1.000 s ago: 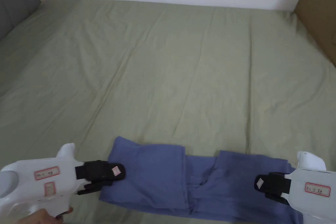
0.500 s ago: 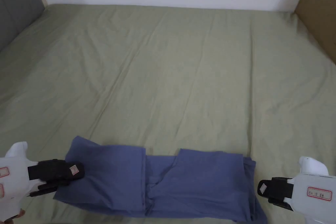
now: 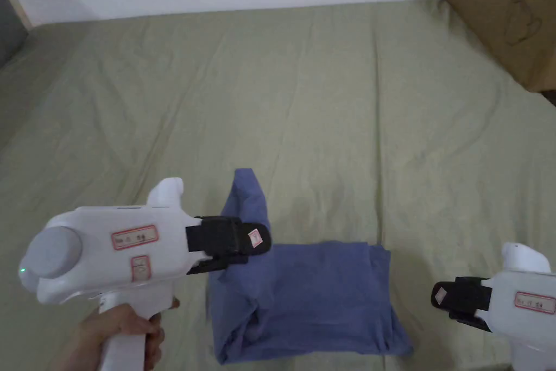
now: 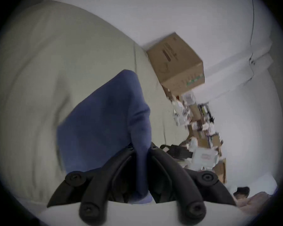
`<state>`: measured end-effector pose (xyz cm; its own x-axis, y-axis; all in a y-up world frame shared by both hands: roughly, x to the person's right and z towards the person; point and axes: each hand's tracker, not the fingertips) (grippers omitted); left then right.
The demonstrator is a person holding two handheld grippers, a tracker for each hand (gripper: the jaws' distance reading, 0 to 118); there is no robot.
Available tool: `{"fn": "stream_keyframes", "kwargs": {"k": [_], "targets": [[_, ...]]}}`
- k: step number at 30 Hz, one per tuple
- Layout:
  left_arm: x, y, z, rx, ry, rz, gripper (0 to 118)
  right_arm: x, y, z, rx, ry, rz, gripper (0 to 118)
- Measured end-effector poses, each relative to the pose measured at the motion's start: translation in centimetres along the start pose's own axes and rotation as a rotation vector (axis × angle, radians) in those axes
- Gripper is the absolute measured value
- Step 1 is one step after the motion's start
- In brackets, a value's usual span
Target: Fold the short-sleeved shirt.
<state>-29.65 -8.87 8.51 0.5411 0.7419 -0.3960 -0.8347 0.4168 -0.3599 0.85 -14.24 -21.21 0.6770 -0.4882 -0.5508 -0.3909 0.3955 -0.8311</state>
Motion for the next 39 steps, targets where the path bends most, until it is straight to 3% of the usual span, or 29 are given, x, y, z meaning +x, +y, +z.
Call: {"fn": "stream_keyframes", "kwargs": {"k": [3, 8, 9, 12, 13, 14, 21, 22, 23, 25, 28, 33, 39], "targets": [[1.4, -0.6, -5.3, -0.107, 0.030, -0.067, 10, 1.4, -0.1, 0.1, 0.013, 0.001, -0.038, 0], [3.9, -2.0, -11.7, -0.196, 0.029, -0.044, 13, 3.3, -0.5, -0.1, 0.006, -0.017, -0.090, 0], [4.0, -2.2, -12.5, -0.231, 0.022, -0.068, 22, 3.7, -0.5, -0.2, 0.002, -0.023, -0.102, 0], [4.3, -3.1, -13.9, -0.326, 0.019, -0.076, 109, 4.5, -0.5, -0.3, 0.000, -0.021, -0.112, 0], [4.6, -3.4, -13.8, -0.353, 0.004, -0.069, 118, 4.5, -0.5, -0.3, 0.000, -0.027, -0.108, 0], [4.8, -3.7, -13.8, -0.369, -0.008, -0.069, 112, 4.5, -0.4, -0.3, 0.001, -0.043, -0.095, 0], [2.9, -1.8, -9.0, -0.191, 0.020, -0.070, 110, 3.7, 0.6, -0.1, 0.020, -0.039, -0.058, 0], [2.3, -1.6, -8.5, -0.154, 0.040, -0.051, 96, 3.3, 0.6, 0.1, 0.025, -0.039, -0.053, 0], [1.8, -1.6, -8.3, -0.129, 0.062, -0.036, 74, 3.2, 0.7, 0.1, 0.028, -0.038, -0.049, 0], [1.0, -1.4, -8.5, -0.123, 0.128, -0.048, 12, 3.0, 0.9, 0.0, 0.032, -0.026, -0.049, 0], [-0.1, -2.9, -10.3, -0.173, 0.191, -0.081, 8, 3.0, 0.7, -0.2, 0.034, -0.014, -0.051, 0], [1.3, -5.8, -13.6, -0.267, 0.076, -0.057, 8, 3.2, 0.3, 0.0, 0.029, -0.020, -0.058, 0], [3.0, -8.6, -17.2, -0.370, 0.075, -0.101, 8, 3.9, -0.1, 0.7, 0.049, -0.048, -0.064, 0]]}}
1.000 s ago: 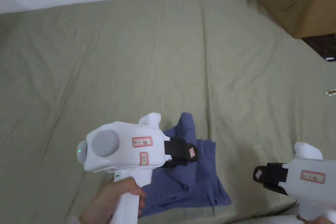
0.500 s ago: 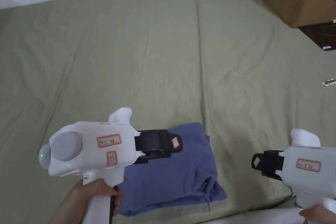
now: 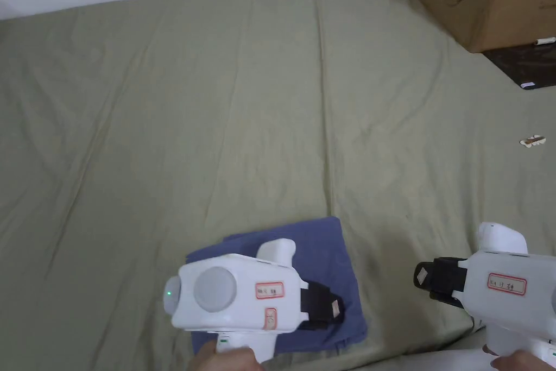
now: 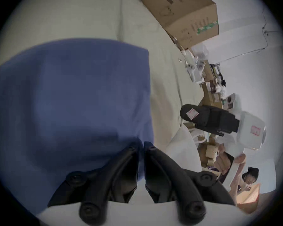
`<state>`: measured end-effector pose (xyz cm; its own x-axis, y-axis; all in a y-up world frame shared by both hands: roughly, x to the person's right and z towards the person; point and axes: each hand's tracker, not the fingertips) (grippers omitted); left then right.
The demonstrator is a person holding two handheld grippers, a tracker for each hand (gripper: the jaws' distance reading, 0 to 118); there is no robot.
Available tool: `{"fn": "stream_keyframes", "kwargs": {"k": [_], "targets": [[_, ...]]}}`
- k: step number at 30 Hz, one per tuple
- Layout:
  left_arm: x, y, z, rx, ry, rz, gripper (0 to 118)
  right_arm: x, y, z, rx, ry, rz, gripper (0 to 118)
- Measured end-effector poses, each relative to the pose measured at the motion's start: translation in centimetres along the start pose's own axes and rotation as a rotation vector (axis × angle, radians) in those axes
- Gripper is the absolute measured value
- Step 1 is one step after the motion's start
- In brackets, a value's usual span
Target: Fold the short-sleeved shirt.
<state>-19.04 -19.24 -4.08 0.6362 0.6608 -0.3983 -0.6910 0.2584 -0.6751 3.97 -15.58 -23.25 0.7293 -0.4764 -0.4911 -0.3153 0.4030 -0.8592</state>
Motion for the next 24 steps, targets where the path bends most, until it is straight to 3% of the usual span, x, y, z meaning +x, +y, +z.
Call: {"fn": "stream_keyframes", "kwargs": {"k": [5, 14, 19, 24], "targets": [[2.0, -0.3, -0.8, -0.021, -0.018, 0.001, 8, 0.7, -0.1, 0.1, -0.001, -0.005, -0.021, 0], [3.4, -0.2, -0.4, -0.031, -0.043, -0.027, 8, -0.7, 0.0, 0.0, -0.025, -0.007, 0.043, 0], [2.9, 0.0, 4.4, 0.087, -0.134, -0.011, 8, -2.4, 0.3, 0.7, -0.021, 0.010, 0.075, 0], [-1.0, -0.8, 11.4, 0.228, -0.089, 0.026, 8, -6.1, 0.6, 0.5, -0.025, 0.059, 0.191, 0]]}}
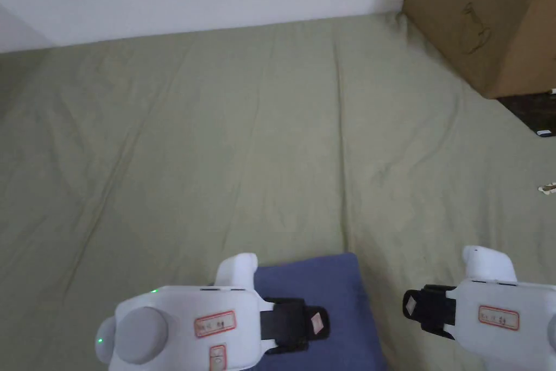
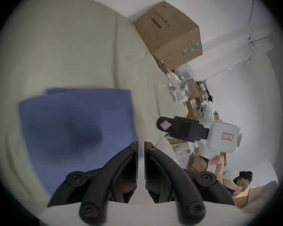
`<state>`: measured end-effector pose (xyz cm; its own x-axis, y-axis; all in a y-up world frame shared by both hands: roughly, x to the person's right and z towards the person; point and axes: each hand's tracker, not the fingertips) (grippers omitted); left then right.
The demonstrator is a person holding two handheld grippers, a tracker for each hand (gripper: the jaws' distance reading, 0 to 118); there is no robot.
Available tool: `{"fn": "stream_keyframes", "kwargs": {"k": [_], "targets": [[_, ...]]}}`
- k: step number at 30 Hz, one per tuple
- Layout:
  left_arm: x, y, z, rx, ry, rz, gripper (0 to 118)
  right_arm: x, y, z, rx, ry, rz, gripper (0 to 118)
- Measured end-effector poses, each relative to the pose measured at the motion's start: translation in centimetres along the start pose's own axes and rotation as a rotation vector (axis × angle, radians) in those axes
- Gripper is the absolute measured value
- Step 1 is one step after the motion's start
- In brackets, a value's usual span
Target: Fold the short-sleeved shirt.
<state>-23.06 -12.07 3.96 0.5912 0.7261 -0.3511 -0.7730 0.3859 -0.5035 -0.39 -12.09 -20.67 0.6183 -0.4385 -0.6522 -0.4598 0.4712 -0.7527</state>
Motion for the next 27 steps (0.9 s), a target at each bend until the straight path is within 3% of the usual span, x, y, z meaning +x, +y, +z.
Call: {"fn": "stream_keyframes", "kwargs": {"k": [3, 7, 11, 15, 17, 18, 22, 24, 27], "targets": [[-3.8, -0.3, 3.5, 0.064, 0.092, 0.068, 8, -2.7, 0.3, -0.8, -0.008, 0.052, 0.059, 0], [-8.1, -1.7, 7.1, 0.164, 0.108, 0.215, 8, -7.1, 0.5, -2.1, -0.022, 0.085, 0.134, 0], [-10.8, -3.2, 9.1, 0.199, 0.091, 0.248, 8, -9.3, -0.2, -4.9, -0.095, 0.108, 0.186, 0], [-12.4, -3.9, 8.9, 0.208, 0.074, 0.309, 9, -10.0, -1.6, -9.2, -0.208, 0.012, 0.256, 0], [-13.1, -4.0, 8.6, 0.205, 0.042, 0.325, 12, -9.8, -1.9, -10.0, -0.211, 0.012, 0.267, 0], [-12.9, -4.2, 8.1, 0.200, 0.033, 0.335, 20, -9.6, -1.8, -10.1, -0.212, 0.015, 0.251, 0], [-14.2, -4.0, 5.9, 0.171, 0.002, 0.360, 94, -9.1, -1.4, -10.2, -0.218, 0.040, 0.209, 0], [-14.8, -3.9, 4.5, 0.162, -0.020, 0.390, 106, -9.1, -1.4, -10.0, -0.220, 0.043, 0.204, 0], [-14.6, -3.7, 2.8, 0.197, -0.125, 0.458, 112, -9.1, -1.5, -10.0, -0.217, 0.040, 0.200, 0]]}}
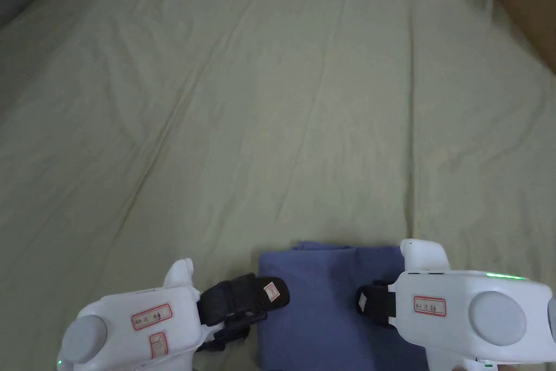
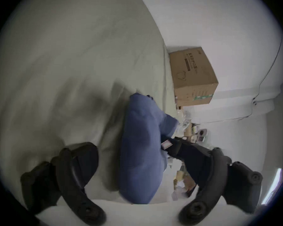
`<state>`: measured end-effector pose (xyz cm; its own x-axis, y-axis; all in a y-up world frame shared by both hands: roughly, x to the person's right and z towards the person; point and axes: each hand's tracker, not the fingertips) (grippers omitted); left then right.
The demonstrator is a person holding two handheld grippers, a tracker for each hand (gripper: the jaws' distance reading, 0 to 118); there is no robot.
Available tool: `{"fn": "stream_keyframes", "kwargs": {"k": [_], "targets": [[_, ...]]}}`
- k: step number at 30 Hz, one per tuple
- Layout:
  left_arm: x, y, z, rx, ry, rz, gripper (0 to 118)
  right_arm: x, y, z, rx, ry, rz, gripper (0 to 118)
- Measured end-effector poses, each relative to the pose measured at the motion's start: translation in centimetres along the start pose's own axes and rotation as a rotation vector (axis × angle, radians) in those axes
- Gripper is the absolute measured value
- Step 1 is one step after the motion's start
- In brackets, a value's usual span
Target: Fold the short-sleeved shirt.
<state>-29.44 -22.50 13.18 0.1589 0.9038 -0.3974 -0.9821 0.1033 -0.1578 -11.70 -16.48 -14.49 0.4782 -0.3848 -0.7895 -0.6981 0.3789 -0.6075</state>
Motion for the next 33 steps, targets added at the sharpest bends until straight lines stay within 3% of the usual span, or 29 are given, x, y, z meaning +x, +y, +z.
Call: {"fn": "stream_keyframes", "kwargs": {"k": [2, 6, 8, 9, 10, 11, 13, 15, 23, 28, 33], "targets": [[-0.2, -0.1, -1.2, -0.002, -0.065, 0.024, 118, 0.0, 0.0, 0.0, 0.000, 0.002, -0.007, 0], [-0.2, -0.1, -3.6, -0.006, -0.090, 0.001, 118, 0.2, 0.0, 0.0, -0.003, 0.009, -0.012, 0], [0.3, 0.3, -4.9, -0.095, -0.125, -0.028, 109, 0.5, 0.1, 0.0, -0.003, 0.012, -0.017, 0], [0.5, 0.1, -5.5, -0.101, -0.123, -0.010, 93, 0.5, 0.1, 0.0, -0.003, 0.013, -0.022, 0], [0.7, 0.1, -6.0, -0.107, -0.102, -0.013, 44, 0.5, 0.1, 0.1, -0.002, 0.009, -0.023, 0], [0.9, -0.1, -6.2, -0.099, -0.038, -0.029, 29, 0.5, 0.1, 0.1, 0.000, 0.005, -0.022, 0], [0.2, -0.2, -6.6, -0.095, 0.087, -0.049, 29, 0.3, 0.1, 0.5, 0.002, -0.013, -0.022, 0], [-0.3, 0.0, -5.9, -0.101, -0.057, 0.043, 29, 0.0, 0.1, 1.0, 0.002, -0.016, -0.018, 0], [2.3, 3.6, 0.8, -0.112, 0.111, -0.199, 29, -3.2, 1.0, 3.9, 0.080, 0.001, 0.027, 0], [0.4, 9.8, 8.6, -0.103, 0.393, -0.324, 29, -3.9, 1.3, 3.1, 0.076, -0.005, 0.031, 0], [-2.6, 16.7, 16.9, -0.077, 0.645, -0.316, 29, -4.1, 1.2, 2.5, 0.060, -0.017, 0.025, 0]]}}
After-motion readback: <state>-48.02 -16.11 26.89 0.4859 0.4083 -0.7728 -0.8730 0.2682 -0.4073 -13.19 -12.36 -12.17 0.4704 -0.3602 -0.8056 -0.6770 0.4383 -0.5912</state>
